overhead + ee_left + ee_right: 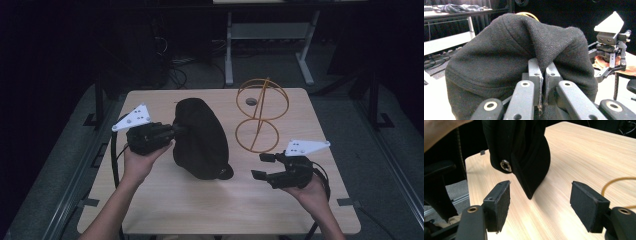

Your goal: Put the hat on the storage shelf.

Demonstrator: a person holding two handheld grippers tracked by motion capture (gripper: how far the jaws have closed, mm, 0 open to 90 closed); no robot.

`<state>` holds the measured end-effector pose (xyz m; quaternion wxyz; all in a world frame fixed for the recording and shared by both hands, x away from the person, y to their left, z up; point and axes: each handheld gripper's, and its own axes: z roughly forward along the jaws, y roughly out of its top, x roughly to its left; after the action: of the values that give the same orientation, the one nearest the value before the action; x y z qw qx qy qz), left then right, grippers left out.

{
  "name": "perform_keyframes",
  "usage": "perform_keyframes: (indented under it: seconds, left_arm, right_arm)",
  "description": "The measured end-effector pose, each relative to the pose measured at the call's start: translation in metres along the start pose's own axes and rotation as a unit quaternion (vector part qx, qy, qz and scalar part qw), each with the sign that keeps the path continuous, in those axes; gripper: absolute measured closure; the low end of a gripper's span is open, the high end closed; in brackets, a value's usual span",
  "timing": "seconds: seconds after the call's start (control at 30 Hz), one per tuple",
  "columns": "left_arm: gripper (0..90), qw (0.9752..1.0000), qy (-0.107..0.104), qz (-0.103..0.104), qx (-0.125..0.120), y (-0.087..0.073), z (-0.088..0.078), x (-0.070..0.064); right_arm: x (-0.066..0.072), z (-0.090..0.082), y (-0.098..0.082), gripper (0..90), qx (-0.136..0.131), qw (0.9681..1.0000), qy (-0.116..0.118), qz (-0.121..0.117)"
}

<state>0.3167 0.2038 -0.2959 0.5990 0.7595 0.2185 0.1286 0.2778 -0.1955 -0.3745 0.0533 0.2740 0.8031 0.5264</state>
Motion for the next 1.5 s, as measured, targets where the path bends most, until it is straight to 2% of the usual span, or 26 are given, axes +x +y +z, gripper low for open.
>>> perform_keyframes:
  seconds: [0.47, 0.77, 1.17, 1.5]
  left_arm:
    - [86.8, 0.9999, -0.006, -0.003, 0.016, 0.014, 0.007, 0.006]
    - [86.8, 0.9998, -0.008, 0.001, 0.020, 0.031, 0.017, 0.011]
    - [86.8, 0.9997, -0.018, 0.009, 0.012, 0.067, 0.039, 0.017]
    - [86.8, 0.9994, -0.030, 0.012, 0.009, 0.106, 0.076, 0.028]
  right_arm:
    - [-0.014, -0.018, -0.035, 32.0, 0.017, 0.9988, -0.040, 0.025]
    - [-0.022, -0.020, -0.043, 32.1, 0.028, 0.9977, -0.055, 0.027]
    - [-0.034, -0.034, -0.051, 32.0, 0.010, 0.9962, -0.073, 0.046]
    - [-0.045, -0.046, -0.058, 32.0, -0.002, 0.9936, -0.097, 0.058]
